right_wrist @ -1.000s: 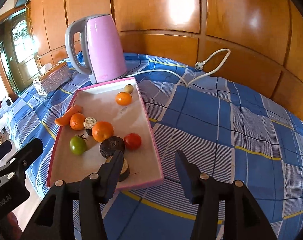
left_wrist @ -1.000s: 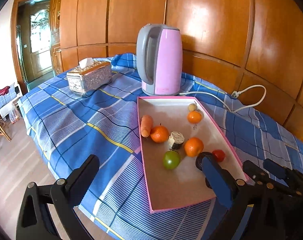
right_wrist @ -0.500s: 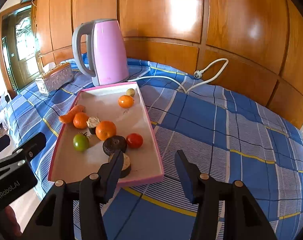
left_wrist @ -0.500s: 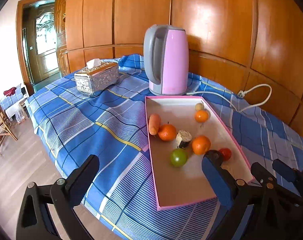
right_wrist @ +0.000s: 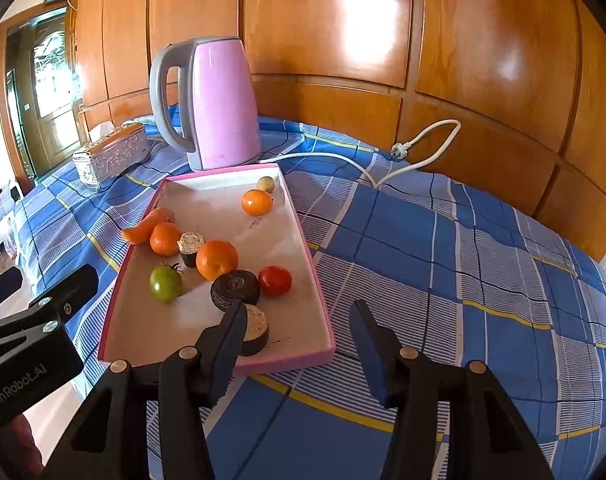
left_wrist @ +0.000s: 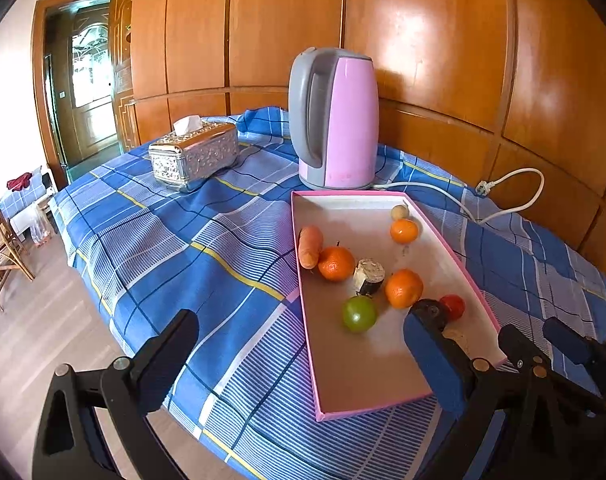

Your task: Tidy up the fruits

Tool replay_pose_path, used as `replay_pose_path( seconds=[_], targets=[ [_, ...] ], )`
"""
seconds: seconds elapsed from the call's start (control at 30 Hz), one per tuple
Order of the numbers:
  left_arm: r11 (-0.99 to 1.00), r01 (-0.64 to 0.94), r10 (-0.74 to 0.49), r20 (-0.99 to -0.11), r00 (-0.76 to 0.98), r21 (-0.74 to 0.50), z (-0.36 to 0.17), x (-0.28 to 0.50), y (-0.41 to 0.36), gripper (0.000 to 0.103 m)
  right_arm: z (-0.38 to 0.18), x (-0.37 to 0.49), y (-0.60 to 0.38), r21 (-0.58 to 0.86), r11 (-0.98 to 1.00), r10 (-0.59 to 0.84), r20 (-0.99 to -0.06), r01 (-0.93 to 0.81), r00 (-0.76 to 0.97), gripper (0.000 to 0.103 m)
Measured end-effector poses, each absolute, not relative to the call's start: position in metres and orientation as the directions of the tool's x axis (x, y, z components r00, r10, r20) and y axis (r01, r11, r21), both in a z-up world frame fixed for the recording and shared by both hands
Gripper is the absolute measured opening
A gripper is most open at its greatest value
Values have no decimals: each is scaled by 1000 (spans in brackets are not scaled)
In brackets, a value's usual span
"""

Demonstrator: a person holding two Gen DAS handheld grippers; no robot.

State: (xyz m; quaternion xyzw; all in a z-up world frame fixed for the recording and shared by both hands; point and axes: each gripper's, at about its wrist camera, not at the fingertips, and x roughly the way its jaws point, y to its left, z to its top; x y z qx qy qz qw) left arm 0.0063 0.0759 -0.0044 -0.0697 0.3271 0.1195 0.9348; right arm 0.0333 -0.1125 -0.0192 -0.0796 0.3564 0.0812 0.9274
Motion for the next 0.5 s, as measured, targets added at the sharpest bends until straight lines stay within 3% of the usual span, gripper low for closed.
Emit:
replay_pose_path(
  seconds=[0.5],
  targets=[
    [961,-274,185,-635,750,-44,-6,7,76,103,-20,34,-113,-87,975,95,-676,-207,731,54]
  ],
)
